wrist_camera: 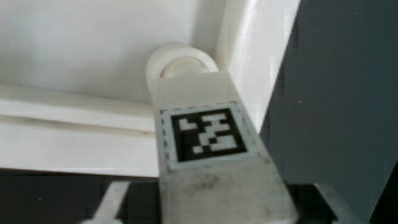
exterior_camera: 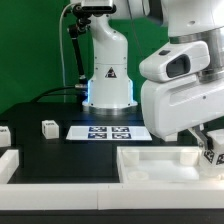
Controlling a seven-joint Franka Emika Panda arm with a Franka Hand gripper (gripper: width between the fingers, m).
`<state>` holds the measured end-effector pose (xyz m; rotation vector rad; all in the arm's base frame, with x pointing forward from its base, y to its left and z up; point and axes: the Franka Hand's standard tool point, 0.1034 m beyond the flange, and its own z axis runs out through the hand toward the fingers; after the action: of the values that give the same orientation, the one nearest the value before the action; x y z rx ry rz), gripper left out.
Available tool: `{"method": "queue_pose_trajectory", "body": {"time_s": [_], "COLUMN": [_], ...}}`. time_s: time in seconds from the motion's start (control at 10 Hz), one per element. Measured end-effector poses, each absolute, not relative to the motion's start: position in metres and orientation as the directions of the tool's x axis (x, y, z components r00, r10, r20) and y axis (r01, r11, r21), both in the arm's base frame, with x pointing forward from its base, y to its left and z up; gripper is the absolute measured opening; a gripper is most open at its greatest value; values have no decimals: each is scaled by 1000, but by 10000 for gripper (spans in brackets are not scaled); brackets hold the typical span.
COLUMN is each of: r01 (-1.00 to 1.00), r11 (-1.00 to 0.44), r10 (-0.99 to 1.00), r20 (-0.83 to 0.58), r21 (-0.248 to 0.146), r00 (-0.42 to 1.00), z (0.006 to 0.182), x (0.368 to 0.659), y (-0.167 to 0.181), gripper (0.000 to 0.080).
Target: Assemble square table
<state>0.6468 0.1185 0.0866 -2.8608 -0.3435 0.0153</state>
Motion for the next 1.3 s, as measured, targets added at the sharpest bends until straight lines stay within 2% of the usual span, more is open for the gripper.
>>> {"method": "queue_pose_trajectory", "body": {"time_s": [0.3, 0.6, 0.9, 1.3], "r01": [204, 104, 98, -317], "r11": [-946, -965, -965, -914], "r10": [205, 94, 87, -345], "r20": [21, 54, 56, 72], "r21": [-254, -242, -242, -253], "r00": [979, 994, 995, 936], "z": [87, 86, 86, 86], "x": [647, 639, 639, 637], "y": [118, 116, 116, 108], "gripper": [306, 307, 307, 307]}}
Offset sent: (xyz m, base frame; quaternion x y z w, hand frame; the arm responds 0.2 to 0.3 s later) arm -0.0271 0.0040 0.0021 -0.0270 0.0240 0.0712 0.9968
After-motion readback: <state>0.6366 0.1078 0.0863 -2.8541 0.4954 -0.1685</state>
